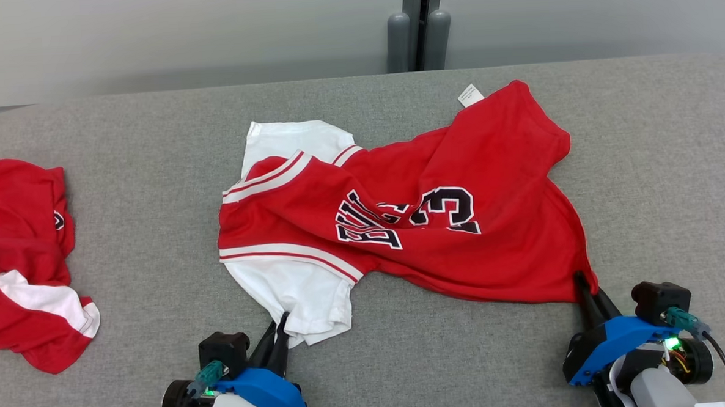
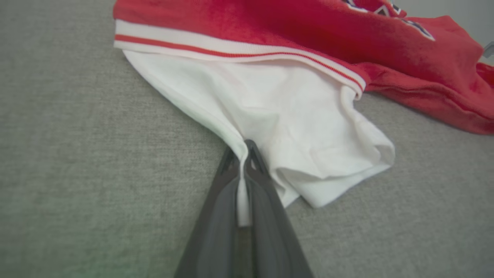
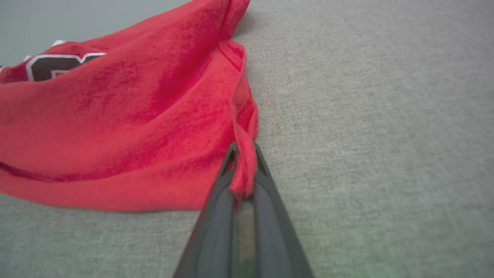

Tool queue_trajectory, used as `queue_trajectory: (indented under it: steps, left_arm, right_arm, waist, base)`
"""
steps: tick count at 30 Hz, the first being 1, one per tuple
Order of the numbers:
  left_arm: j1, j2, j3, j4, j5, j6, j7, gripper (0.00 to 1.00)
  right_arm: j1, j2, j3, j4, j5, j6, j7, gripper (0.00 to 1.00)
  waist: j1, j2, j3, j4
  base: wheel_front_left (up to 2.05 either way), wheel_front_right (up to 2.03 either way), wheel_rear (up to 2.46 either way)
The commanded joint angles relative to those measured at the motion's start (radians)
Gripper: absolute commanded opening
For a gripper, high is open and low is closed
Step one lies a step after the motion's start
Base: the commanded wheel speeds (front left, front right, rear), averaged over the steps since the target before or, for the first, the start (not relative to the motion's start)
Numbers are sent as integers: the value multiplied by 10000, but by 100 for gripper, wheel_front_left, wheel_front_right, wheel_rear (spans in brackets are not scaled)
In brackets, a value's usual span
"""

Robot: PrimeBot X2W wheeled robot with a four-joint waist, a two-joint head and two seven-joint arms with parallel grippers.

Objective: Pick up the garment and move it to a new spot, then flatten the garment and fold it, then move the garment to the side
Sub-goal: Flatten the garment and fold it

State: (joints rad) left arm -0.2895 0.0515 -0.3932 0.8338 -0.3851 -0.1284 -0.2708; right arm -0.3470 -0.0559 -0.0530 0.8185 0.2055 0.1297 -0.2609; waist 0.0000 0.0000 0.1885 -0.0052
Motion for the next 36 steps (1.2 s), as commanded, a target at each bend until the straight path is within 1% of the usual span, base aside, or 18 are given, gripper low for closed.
queue_trajectory:
  steps: [1,4,7,11,13,15,19,23,26,30,33,36]
  left_arm:
    - [95,-18,-45,212,-98,-26,192,0]
    - [0,-18,152,-176,-470,-24,98,0]
    - [110,44,632,-1173,-788,-25,60,0]
    - [341,362,1209,-2582,-707,-24,57,0]
    - [302,479,1457,-3170,-670,-24,56,0]
    - [40,605,1617,-3637,-737,-24,55,0]
    - [-1015,955,1719,-4289,-887,-24,180,0]
    - [-2810,1291,1692,-4627,-1049,-24,687,0]
    - [-4494,1614,1748,-4517,-1166,-25,1015,0]
    - [-7002,1896,1815,-4038,-1112,-25,1339,0]
    - [-8886,1914,1970,-3495,-1196,-25,1448,0]
    - [-10737,1967,1828,-2749,-1090,-25,1346,0]
  right_arm:
    - [40,-49,52,-11,58,20,-12,0]
    - [302,-71,198,-352,238,16,-44,0]
    - [675,-68,342,-1085,560,14,-49,0]
    - [1116,-157,652,-2214,879,14,-53,0]
    - [1202,-321,806,-2789,988,14,-52,0]
    - [1065,-362,939,-3419,1212,14,-9,0]
    - [272,-684,1186,-4617,1367,14,311,0]
    - [-1293,-966,1297,-5247,1476,14,731,0]
    - [-2922,-1091,1331,-5205,1629,14,1010,0]
    - [-5483,-1103,1157,-4431,1966,14,1273,0]
    - [-7464,-1057,929,-3536,2184,14,1257,0]
    - [-9234,-1027,744,-2565,2310,14,1079,0]
  waist:
    - [0,0,-56,-29]
    - [0,0,-233,-52]
    - [0,0,-365,-57]
    - [0,0,-449,-70]
    - [0,0,-429,-97]
    - [0,0,-343,-132]
    - [0,0,25,-201]
    - [0,0,670,-310]
    - [0,0,1287,-462]
    - [0,0,2268,-679]
    - [0,0,2966,-792]
    - [0,0,3452,-852]
  base:
    - [0,0,0]
    - [0,0,0]
    - [0,0,0]
    - [0,0,0]
    - [0,0,0]
    - [0,0,0]
    - [0,0,0]
    - [0,0,0]
    - [0,0,0]
    - [0,0,0]
    - [0,0,0]
    - [0,0,0]
